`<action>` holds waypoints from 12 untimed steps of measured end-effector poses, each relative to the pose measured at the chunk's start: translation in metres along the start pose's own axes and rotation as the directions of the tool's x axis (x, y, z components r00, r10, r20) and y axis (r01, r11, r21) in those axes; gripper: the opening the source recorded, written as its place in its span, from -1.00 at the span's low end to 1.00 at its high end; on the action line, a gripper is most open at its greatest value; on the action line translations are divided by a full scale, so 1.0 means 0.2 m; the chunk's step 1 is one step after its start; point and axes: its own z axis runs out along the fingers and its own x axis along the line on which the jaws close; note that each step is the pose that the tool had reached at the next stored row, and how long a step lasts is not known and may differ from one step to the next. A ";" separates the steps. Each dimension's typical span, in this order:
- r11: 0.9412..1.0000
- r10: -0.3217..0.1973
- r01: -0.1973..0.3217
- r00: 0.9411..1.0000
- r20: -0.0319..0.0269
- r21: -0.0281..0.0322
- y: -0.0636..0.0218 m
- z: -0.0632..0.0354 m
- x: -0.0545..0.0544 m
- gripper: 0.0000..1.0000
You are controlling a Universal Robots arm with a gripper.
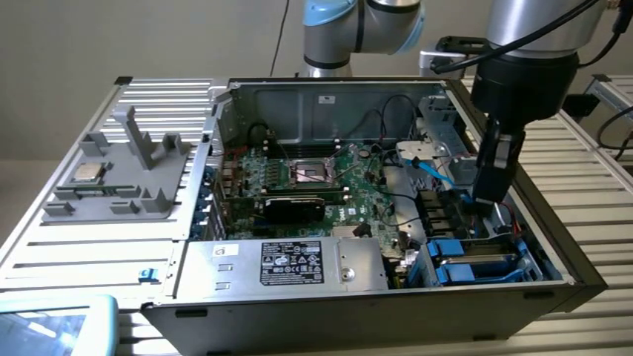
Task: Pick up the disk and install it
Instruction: 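Insert the first disk wire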
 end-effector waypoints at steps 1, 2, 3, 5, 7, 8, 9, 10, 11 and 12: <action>1.000 0.000 0.000 1.000 0.000 0.001 -0.002 -0.015 0.00 0.00; 1.000 0.000 0.000 1.000 0.000 0.002 -0.005 -0.029 0.00 0.00; 1.000 0.000 0.000 1.000 0.001 0.003 -0.007 -0.044 0.00 0.00; 1.000 0.000 0.000 1.000 0.000 0.004 -0.013 -0.077 0.01 0.00; 1.000 0.001 -0.001 1.000 0.001 0.004 -0.020 -0.114 0.01 0.00; 1.000 0.000 -0.001 1.000 0.000 0.004 -0.024 -0.137 0.01 0.00; 1.000 0.001 -0.001 1.000 0.000 0.004 -0.028 -0.157 0.02 0.00; 1.000 0.000 0.000 1.000 0.001 0.004 -0.035 -0.174 0.02 0.00; 1.000 0.000 0.000 1.000 0.001 0.004 -0.043 -0.187 0.03 0.00; 1.000 0.001 -0.001 1.000 0.001 0.004 -0.051 -0.195 0.04 0.00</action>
